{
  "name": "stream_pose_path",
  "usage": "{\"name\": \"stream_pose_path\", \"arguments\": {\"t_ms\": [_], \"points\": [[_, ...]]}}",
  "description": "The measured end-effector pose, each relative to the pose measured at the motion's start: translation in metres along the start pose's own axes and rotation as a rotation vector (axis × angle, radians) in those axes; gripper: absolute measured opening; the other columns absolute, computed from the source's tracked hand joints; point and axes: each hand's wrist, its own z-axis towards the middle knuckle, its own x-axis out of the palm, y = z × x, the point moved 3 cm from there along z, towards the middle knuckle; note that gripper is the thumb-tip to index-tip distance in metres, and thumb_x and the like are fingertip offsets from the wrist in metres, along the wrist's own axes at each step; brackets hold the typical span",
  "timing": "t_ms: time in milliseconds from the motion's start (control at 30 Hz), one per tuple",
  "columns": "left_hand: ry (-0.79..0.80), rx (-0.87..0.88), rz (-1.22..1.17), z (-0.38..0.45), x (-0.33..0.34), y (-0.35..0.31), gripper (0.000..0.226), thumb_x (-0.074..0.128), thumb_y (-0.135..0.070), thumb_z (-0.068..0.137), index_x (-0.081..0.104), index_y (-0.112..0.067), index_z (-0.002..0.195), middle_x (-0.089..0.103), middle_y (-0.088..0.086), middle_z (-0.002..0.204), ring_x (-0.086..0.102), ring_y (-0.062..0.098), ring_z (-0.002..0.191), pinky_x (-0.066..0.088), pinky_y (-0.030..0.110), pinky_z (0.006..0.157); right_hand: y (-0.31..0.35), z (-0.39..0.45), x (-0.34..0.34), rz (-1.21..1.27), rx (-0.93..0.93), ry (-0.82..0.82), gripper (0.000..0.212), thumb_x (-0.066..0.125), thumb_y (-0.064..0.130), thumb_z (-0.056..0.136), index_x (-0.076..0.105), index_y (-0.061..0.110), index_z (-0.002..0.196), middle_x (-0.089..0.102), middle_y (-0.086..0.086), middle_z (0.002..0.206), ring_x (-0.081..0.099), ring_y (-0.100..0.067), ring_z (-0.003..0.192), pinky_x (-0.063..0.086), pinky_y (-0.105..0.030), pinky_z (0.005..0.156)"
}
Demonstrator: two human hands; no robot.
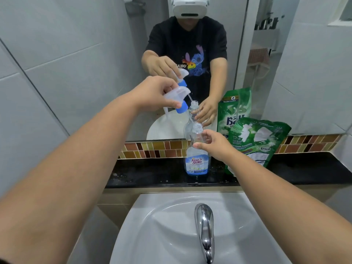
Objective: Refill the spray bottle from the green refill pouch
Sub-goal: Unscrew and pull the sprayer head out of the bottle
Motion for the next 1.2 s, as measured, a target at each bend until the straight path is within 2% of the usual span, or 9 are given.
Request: {"name": "stream_pose_path", "arguments": {"t_ms": [167, 300, 467, 533, 700, 867, 1000, 1200], "points": [[-0.054, -0.032, -0.073, -0.007, -0.019, 0.013, 0.039, 0.084, -0.050, 0.068, 0.070, -0.029, 0.098, 0.072, -0.005, 0.092, 0.065, 0.017, 0.087, 0.054, 0.039, 0.079, 0.002, -0.004, -0.002, -0.014, 0.002, -0.013, 0.050, 0.078, 0.042, 0.073, 0.058, 0.026, 0.116, 0.063, 0.011, 0.107, 0.057, -0.008, 0.098, 0.042, -0.024, 0.073], [-0.116, -0.061, -0.164, -0.017, -0.032, 0.025, 0.036, 0.083, -0.053, 0.065, 0.070, -0.034, 0.093, 0.070, -0.014, 0.084, 0.063, 0.006, 0.078, 0.050, 0.030, 0.073, 0.002, -0.005, -0.005, -0.036, 0.007, -0.016, 0.049, 0.077, 0.040, 0.074, 0.058, 0.025, 0.117, 0.062, 0.009, 0.108, 0.055, -0.008, 0.098, 0.041, -0.025, 0.075], [-0.160, -0.066, -0.273, -0.030, -0.043, 0.038, 0.041, 0.084, -0.049, 0.065, 0.070, -0.027, 0.096, 0.072, 0.004, 0.095, 0.064, 0.013, 0.083, 0.049, 0.035, 0.077, 0.004, -0.005, -0.005, -0.060, 0.015, -0.024, 0.055, 0.077, 0.039, 0.075, 0.055, 0.022, 0.123, 0.059, 0.009, 0.111, 0.054, -0.011, 0.101, 0.040, -0.027, 0.081], [-0.166, -0.073, -0.287, -0.034, -0.046, 0.042, 0.034, 0.085, -0.041, 0.071, 0.070, -0.026, 0.098, 0.072, 0.005, 0.095, 0.063, 0.012, 0.080, 0.049, 0.030, 0.073, 0.005, -0.004, -0.005, -0.062, 0.021, -0.015, 0.058, 0.077, 0.037, 0.076, 0.055, 0.020, 0.126, 0.061, 0.006, 0.116, 0.055, -0.012, 0.104, 0.043, -0.028, 0.085], [-0.212, -0.088, -0.318, -0.040, -0.055, 0.049, 0.027, 0.082, -0.031, 0.077, 0.070, -0.026, 0.100, 0.071, -0.008, 0.087, 0.061, 0.005, 0.072, 0.047, 0.016, 0.063, 0.006, -0.003, -0.005, -0.061, 0.030, -0.016, 0.060, 0.076, 0.036, 0.077, 0.053, 0.018, 0.129, 0.062, 0.003, 0.119, 0.056, -0.014, 0.109, 0.042, -0.027, 0.086], [-0.228, -0.123, -0.345, -0.051, -0.056, 0.057, 0.028, 0.080, -0.029, 0.079, 0.070, -0.023, 0.104, 0.072, 0.000, 0.094, 0.062, 0.007, 0.075, 0.047, 0.021, 0.066, 0.006, -0.003, -0.006, -0.062, 0.040, -0.030, 0.055, 0.076, 0.037, 0.076, 0.057, 0.020, 0.124, 0.061, 0.002, 0.115, 0.054, -0.012, 0.105, 0.042, -0.027, 0.083], [-0.248, -0.172, -0.410, -0.063, -0.048, 0.068, 0.026, 0.079, -0.027, 0.081, 0.068, -0.023, 0.104, 0.072, 0.000, 0.094, 0.059, 0.004, 0.071, 0.045, 0.018, 0.060, 0.006, -0.004, -0.006, -0.065, 0.042, -0.039, 0.055, 0.077, 0.038, 0.075, 0.057, 0.020, 0.123, 0.060, 0.001, 0.113, 0.056, -0.014, 0.104, 0.042, -0.026, 0.079], [-0.291, -0.239, -0.476, -0.083, -0.040, 0.088, 0.023, 0.076, -0.026, 0.082, 0.068, -0.022, 0.104, 0.073, 0.002, 0.098, 0.060, 0.012, 0.077, 0.047, 0.028, 0.068, 0.005, -0.005, -0.006, -0.078, 0.045, -0.034, 0.054, 0.077, 0.038, 0.075, 0.057, 0.023, 0.123, 0.061, 0.002, 0.114, 0.055, -0.012, 0.103, 0.042, -0.026, 0.079]]}}
